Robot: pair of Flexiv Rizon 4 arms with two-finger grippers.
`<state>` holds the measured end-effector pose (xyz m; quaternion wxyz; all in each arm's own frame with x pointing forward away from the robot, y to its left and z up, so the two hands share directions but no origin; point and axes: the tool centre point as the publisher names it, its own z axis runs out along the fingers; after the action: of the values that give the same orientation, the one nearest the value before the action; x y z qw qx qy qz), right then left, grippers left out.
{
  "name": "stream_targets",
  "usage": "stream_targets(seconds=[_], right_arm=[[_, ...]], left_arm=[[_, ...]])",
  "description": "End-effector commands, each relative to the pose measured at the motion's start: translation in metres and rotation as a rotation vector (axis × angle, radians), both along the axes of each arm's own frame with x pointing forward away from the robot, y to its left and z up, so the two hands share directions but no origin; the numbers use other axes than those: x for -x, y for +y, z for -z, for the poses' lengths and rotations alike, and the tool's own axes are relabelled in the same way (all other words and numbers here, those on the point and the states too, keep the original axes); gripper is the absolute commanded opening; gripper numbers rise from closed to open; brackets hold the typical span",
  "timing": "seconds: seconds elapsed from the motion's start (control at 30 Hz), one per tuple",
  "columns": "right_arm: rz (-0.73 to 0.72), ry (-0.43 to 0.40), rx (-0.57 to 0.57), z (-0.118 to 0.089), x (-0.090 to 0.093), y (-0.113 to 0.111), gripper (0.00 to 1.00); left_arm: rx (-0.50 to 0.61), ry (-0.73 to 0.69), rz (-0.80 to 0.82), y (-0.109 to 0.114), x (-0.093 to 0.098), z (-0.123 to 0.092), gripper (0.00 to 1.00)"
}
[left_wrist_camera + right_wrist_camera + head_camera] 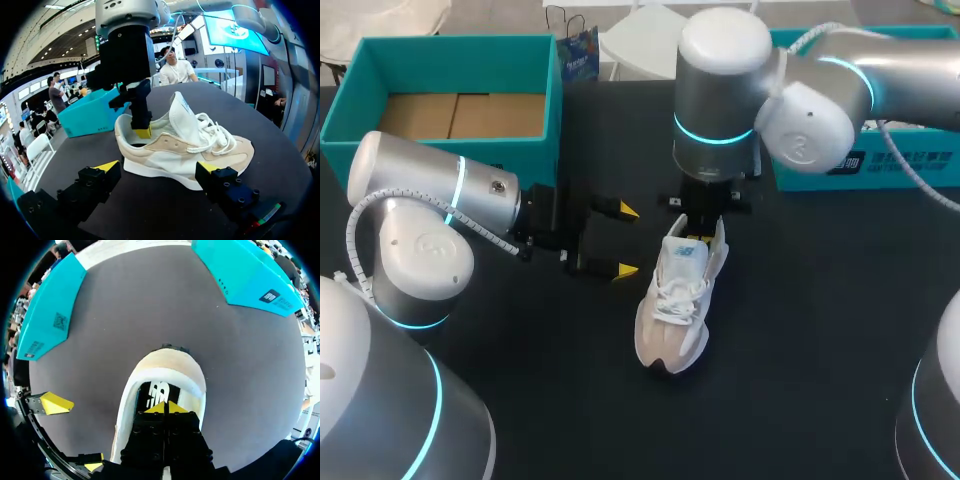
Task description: Take the shoe out of the shoebox, open the shoe tongue, remove and reinsert the insole, then place the shoe into the shoebox
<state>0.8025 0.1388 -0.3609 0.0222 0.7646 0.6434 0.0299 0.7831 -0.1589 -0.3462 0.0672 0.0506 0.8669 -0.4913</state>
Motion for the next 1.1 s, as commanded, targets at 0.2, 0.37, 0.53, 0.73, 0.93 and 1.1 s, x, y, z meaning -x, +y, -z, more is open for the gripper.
stream_targets(seconds=[0.2, 0.37, 0.53, 0.73, 0.93, 1.1], right_arm=[[0.008, 0.125, -0.009, -0.030, 0.016, -0.002, 0.00], [0.018, 0.207, -0.065, -0.036, 0.024, 0.003, 0.00], [0.029, 0.262, -0.093, -0.036, 0.030, 0.011, 0.00], [0.050, 0.284, -0.135, -0.022, 0.036, 0.024, 0.00], [0.060, 0.300, -0.163, -0.017, 0.043, 0.026, 1.00], [0.060, 0.304, -0.160, -0.019, 0.046, 0.028, 1.00]], left_arm=[[-0.004, 0.000, 0.001, -0.001, 0.000, 0.000, 1.00], [-0.004, 0.000, 0.001, -0.001, 0.000, 0.000, 1.00], [-0.004, 0.000, 0.001, -0.001, 0.000, 0.000, 1.00], [-0.004, 0.000, 0.001, -0.001, 0.000, 0.000, 1.00], [-0.004, 0.000, 0.001, -0.001, 0.000, 0.000, 1.00], [-0.004, 0.000, 0.001, -0.001, 0.000, 0.000, 1.00]])
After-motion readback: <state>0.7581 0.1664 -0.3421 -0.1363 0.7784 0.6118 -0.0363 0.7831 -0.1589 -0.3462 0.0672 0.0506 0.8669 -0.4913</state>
